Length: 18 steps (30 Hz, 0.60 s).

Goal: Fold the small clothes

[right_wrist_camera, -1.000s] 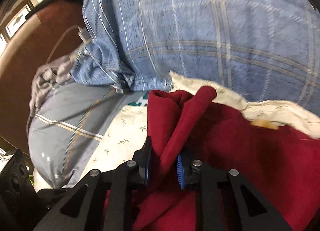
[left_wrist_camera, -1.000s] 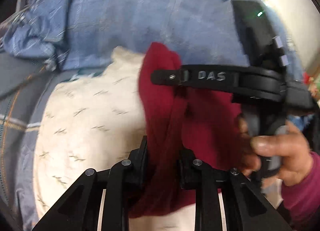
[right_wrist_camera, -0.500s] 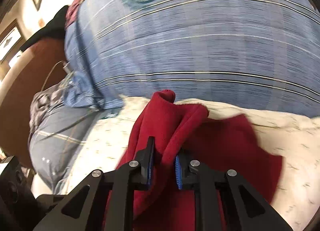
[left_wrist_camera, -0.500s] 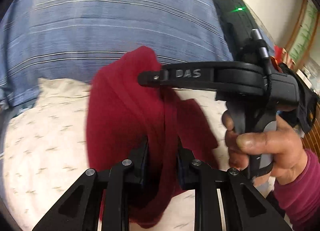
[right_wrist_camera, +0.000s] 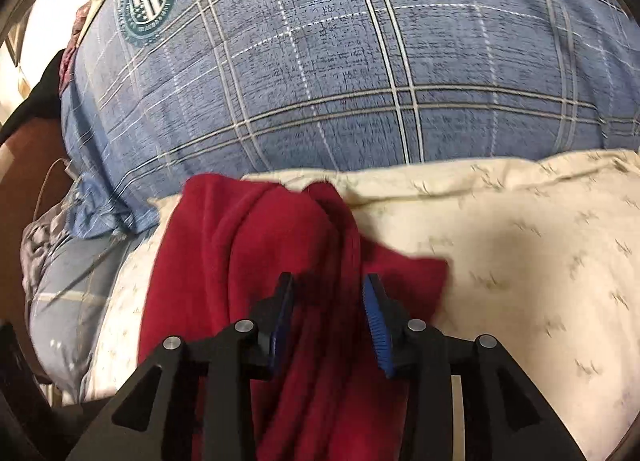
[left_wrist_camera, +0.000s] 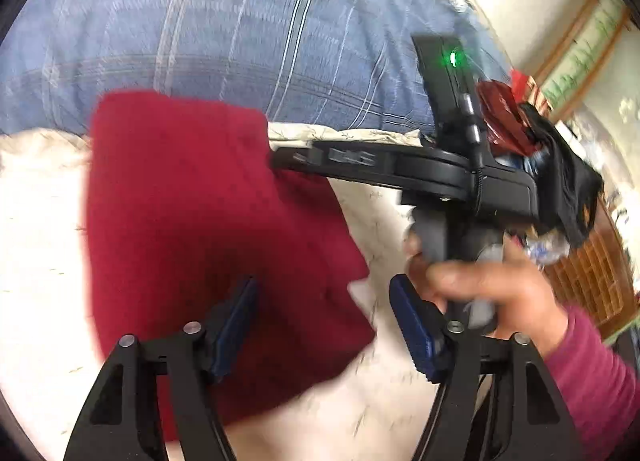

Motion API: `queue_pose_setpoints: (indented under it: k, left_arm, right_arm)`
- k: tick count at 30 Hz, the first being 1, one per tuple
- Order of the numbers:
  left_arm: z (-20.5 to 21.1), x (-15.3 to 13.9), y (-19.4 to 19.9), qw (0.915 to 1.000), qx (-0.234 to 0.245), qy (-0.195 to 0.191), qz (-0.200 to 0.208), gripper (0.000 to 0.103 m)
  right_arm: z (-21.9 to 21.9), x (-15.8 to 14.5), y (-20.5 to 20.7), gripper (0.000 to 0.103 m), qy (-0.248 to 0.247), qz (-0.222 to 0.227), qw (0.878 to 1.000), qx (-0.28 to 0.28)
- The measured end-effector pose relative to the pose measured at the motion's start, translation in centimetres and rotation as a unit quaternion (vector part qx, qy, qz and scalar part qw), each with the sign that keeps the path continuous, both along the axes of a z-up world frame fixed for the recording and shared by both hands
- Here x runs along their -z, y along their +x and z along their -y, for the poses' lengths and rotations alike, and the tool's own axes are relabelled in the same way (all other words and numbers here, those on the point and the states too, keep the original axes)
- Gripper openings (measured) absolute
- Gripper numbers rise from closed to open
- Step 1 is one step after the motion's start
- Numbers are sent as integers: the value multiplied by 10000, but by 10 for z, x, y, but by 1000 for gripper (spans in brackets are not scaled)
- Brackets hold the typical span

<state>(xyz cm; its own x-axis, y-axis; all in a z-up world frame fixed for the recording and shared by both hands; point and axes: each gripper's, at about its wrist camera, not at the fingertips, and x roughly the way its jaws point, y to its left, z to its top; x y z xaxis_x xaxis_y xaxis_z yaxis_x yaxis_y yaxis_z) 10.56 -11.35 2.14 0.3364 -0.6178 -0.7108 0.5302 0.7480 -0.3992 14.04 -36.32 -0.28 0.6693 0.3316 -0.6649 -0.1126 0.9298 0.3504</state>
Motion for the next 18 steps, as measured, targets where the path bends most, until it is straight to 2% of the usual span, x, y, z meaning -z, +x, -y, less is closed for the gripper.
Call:
queue_pose_setpoints:
  k: [1, 2, 3, 5, 7, 10, 12, 13, 14, 15, 16, 18]
  left_arm:
    - [-10, -8, -8, 9997, -16, 169, 185, 68]
    - [-23, -15, -19, 9983, -67, 383, 432, 69]
    - [-32, -18, -25, 9969, -126, 519, 570, 72]
    - [-49, -21, -38, 9931, -346, 821, 764, 74]
    - [-63, -16, -44, 9894, -611, 1029, 821, 74]
    - [-71, -1, -48, 9873, -1055, 1032, 588, 74]
    - [-63, 5, -45, 9854, -1206, 1026, 626, 74]
    - [-59, 8, -44, 9840, -1238, 1104, 654, 74]
    - [-57, 14, -44, 9826, -1220, 1220, 686, 74]
    - [-54, 16, -45, 9827, -1181, 1245, 699, 74]
    - [-52, 18, -51, 9828, -1163, 1249, 700, 74]
    - [-47, 24, -45, 9843, -1183, 1172, 587, 74]
  right_arm:
    - [2, -2, -8, 44, 71, -1, 10000, -69]
    - [2, -7, -22, 51, 216, 60, 9996, -188]
    - [1, -9, -32, 60, 317, 112, 9991, -274]
    - [-6, -12, -56, 68, 441, 232, 9976, -483]
    - [-16, -8, -69, 68, 365, 226, 9974, -581]
    - [-31, 5, -75, 68, 180, 16, 9983, -546]
    - [-38, 14, -63, 67, 344, -121, 9984, -431]
    - [-38, 16, -61, 66, 440, -139, 9982, -383]
    - [-40, 20, -56, 51, 439, -131, 9984, -337]
    - [-43, 21, -55, 29, 262, -115, 9992, -295]
    - [-49, 21, -57, 28, -161, -100, 9995, -233]
    - [-52, 20, -67, 23, -485, 51, 9985, -250]
